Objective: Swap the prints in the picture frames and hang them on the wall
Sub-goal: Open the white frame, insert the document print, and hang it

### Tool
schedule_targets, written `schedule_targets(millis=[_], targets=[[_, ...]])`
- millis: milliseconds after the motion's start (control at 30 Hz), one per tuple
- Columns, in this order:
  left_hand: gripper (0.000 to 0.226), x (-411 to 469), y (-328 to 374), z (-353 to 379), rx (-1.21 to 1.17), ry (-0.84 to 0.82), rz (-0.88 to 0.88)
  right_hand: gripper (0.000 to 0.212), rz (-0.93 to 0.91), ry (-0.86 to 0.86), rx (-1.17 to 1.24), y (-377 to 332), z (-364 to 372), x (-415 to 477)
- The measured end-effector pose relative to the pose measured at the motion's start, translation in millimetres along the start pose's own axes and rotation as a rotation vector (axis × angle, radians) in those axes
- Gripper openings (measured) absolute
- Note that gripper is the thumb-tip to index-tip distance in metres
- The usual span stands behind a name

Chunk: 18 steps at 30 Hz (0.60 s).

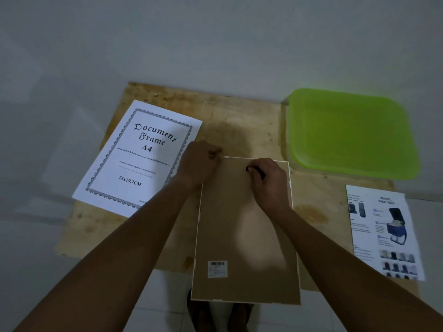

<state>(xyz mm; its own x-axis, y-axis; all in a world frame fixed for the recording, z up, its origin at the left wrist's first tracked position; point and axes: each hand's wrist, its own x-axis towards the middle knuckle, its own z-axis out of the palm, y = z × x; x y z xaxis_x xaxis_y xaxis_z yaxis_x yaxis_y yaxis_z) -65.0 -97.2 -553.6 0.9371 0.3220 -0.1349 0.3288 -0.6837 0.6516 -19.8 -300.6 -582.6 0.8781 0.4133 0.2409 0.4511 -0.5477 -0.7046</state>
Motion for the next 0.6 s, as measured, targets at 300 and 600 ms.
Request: schedule_targets(millis=[300, 600], targets=[[0.019, 27.5, -10.5, -9.2, -0.044, -0.117, 0.064, 0.013, -0.012, -0.01, -0.018, 4.2, 1.3, -1.0], [0.02, 28.3, -8.6, -5.3, -0.062, -0.079, -0.038, 0.013, -0.033, -0.004, -0.029, 1.9, 0.9, -5.0]])
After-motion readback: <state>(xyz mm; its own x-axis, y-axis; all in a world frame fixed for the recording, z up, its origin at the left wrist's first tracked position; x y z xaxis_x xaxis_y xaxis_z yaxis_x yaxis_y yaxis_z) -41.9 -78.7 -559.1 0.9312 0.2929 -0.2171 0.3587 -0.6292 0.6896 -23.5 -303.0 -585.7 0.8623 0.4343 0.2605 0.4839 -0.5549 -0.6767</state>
